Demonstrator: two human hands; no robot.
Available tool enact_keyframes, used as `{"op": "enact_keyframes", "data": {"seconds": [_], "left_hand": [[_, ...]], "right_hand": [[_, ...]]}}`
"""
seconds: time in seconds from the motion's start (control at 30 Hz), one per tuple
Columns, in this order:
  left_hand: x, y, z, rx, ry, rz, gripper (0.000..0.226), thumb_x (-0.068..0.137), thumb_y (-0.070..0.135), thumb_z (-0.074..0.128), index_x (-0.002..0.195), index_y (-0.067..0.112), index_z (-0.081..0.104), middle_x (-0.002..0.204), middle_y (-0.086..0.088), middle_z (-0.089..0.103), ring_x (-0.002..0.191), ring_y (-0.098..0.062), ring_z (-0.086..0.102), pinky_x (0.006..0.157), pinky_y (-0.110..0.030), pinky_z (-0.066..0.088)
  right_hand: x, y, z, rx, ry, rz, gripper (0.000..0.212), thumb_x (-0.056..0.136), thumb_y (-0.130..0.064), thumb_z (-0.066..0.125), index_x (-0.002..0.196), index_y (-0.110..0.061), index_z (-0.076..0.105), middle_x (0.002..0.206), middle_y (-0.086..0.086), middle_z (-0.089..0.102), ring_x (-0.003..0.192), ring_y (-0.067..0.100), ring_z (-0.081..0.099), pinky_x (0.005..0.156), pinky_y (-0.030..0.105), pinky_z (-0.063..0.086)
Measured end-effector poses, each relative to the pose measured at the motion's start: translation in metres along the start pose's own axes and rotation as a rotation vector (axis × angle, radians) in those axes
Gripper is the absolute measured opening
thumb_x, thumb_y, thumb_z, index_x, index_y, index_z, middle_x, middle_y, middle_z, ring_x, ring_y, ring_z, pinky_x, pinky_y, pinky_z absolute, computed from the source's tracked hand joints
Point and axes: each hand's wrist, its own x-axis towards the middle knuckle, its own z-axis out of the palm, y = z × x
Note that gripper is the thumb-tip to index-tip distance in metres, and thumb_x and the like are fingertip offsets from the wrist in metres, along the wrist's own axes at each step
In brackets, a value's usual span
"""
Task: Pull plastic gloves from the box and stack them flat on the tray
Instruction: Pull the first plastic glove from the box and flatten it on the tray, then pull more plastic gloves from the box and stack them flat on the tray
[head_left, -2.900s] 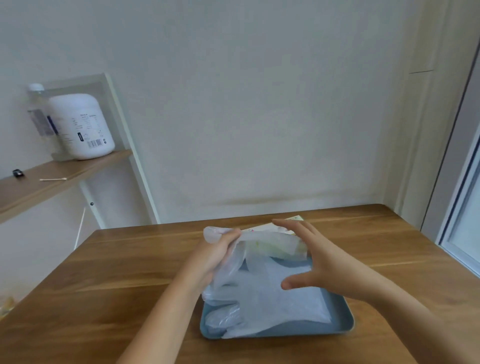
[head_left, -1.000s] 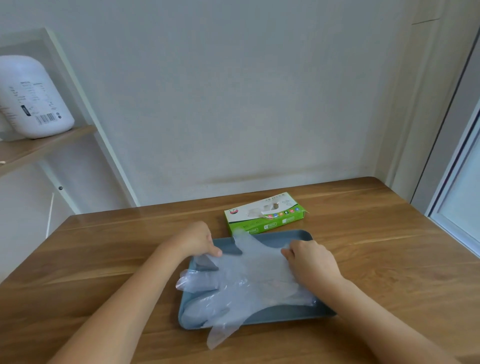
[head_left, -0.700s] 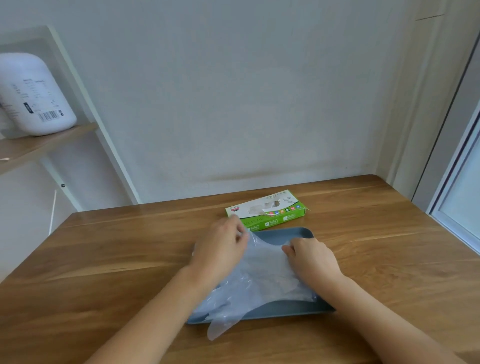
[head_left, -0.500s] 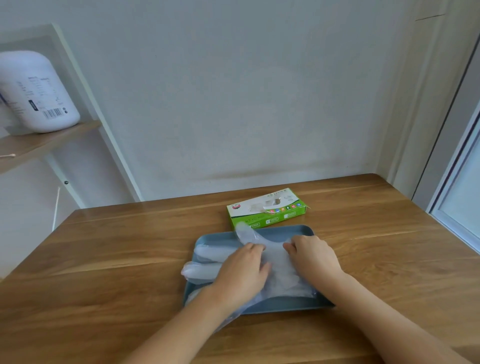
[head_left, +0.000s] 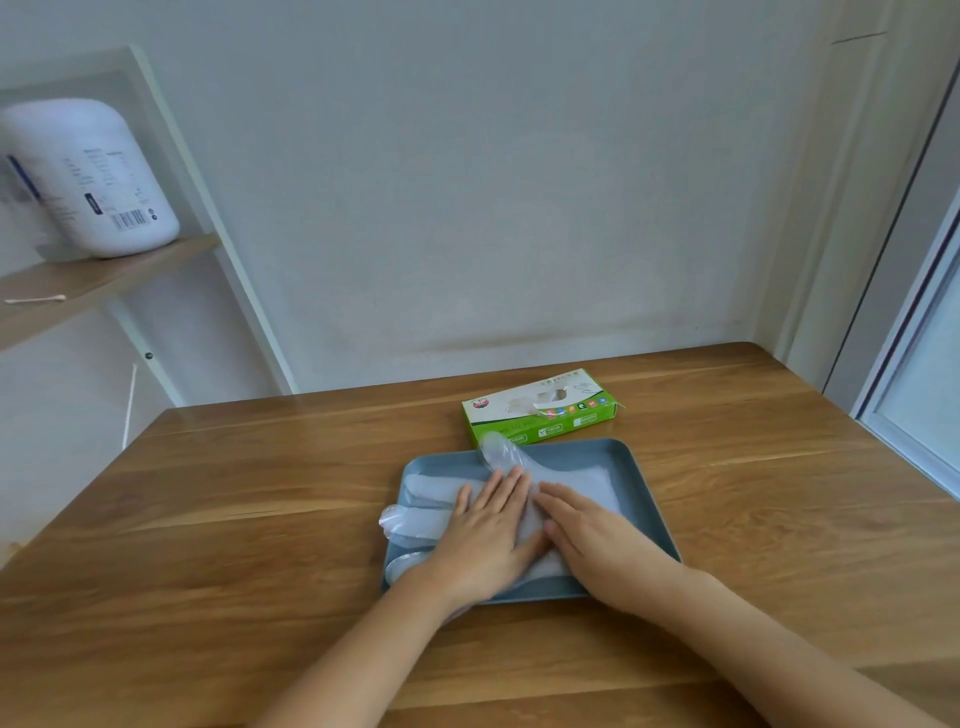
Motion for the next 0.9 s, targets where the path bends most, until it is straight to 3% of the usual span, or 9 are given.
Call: {"op": "enact_keyframes", "data": {"seconds": [0.07,0.13,0.2,0.3,0.5,0.57,0.63,0.73,0.9], "left_hand": [[-0.001,-0.002,-0.001,0.026,-0.006,0.008,0.071,0.100,0.056,0.022,0.154,0.022,-0.009,0.161,0.007,-0.016,0.146,-0.007,-0.017,0.119,-0.036,-0.012],[-0.004,-0.007,-0.003,0.033,-0.010,0.020,0.072,0.099,0.057,0.024,0.154,0.024,-0.009,0.161,0.007,-0.016,0.146,-0.007,-0.017,0.120,-0.036,-0.011],[-0.010,-0.014,-0.006,0.028,-0.014,0.018,0.073,0.097,0.061,0.025,0.154,0.028,-0.007,0.161,0.008,-0.015,0.147,-0.007,-0.016,0.120,-0.037,-0.010],[-0.018,-0.029,-0.009,0.035,-0.040,-0.013,0.076,0.093,0.067,0.024,0.153,0.033,-0.009,0.161,0.008,-0.017,0.146,-0.010,-0.018,0.120,-0.040,-0.009],[-0.024,-0.037,-0.012,0.078,-0.070,-0.077,0.078,0.091,0.071,0.021,0.152,0.035,-0.012,0.160,0.005,-0.019,0.147,-0.015,-0.019,0.118,-0.042,-0.011],[-0.023,-0.036,-0.012,0.076,-0.080,-0.078,0.079,0.091,0.072,0.020,0.152,0.034,-0.013,0.160,0.004,-0.020,0.147,-0.016,-0.020,0.118,-0.043,-0.011],[-0.022,-0.037,-0.012,0.068,-0.086,-0.079,0.080,0.090,0.072,0.020,0.152,0.034,-0.013,0.160,0.004,-0.021,0.147,-0.017,-0.021,0.118,-0.044,-0.012],[-0.022,-0.037,-0.013,0.059,-0.092,-0.079,0.080,0.090,0.072,0.020,0.152,0.034,-0.013,0.160,0.004,-0.020,0.147,-0.017,-0.020,0.119,-0.045,-0.011],[-0.023,-0.036,-0.014,0.041,-0.092,-0.074,0.079,0.091,0.071,0.021,0.152,0.034,-0.013,0.160,0.004,-0.020,0.147,-0.018,-0.020,0.119,-0.046,-0.011]], "right_hand": [[-0.004,0.008,-0.003,-0.120,-0.131,0.034,0.059,0.101,-0.047,0.018,0.153,-0.020,0.009,0.161,0.001,0.005,0.148,0.015,0.004,0.116,0.023,0.000],[-0.007,0.013,-0.008,-0.212,-0.230,0.073,0.087,0.079,-0.071,-0.005,0.152,-0.024,-0.004,0.160,-0.001,-0.009,0.147,0.016,-0.008,0.117,0.029,-0.005],[-0.009,0.015,-0.011,-0.289,-0.282,0.089,0.112,0.054,-0.079,-0.022,0.151,-0.025,-0.010,0.159,-0.001,-0.013,0.147,0.017,-0.011,0.117,0.034,-0.006],[-0.009,0.018,-0.014,-0.391,-0.320,0.134,0.127,0.038,-0.082,-0.033,0.151,-0.027,-0.012,0.160,-0.002,-0.013,0.147,0.018,-0.008,0.117,0.040,-0.008],[-0.017,0.018,-0.026,-0.421,-0.341,0.220,0.105,0.062,-0.078,-0.012,0.152,-0.025,-0.007,0.161,-0.002,-0.006,0.148,0.020,-0.001,0.117,0.043,-0.009],[-0.014,0.019,-0.030,-0.410,-0.328,0.213,0.084,0.086,-0.072,0.010,0.153,-0.023,0.006,0.161,0.000,0.006,0.147,0.020,0.011,0.118,0.043,-0.004],[-0.003,0.022,-0.034,-0.364,-0.204,0.203,0.061,0.097,-0.055,0.031,0.147,-0.020,0.031,0.153,0.003,0.033,0.138,0.018,0.032,0.118,0.040,0.008],[0.018,0.034,-0.042,-0.230,-0.009,0.292,0.041,0.097,-0.037,0.046,0.132,-0.016,0.049,0.133,0.005,0.051,0.119,0.022,0.050,0.102,0.035,0.034],[0.043,0.043,-0.039,-0.215,-0.022,0.447,0.038,0.084,-0.049,0.064,0.102,-0.016,0.058,0.109,0.003,0.055,0.106,0.023,0.049,0.092,0.042,0.035]]}}
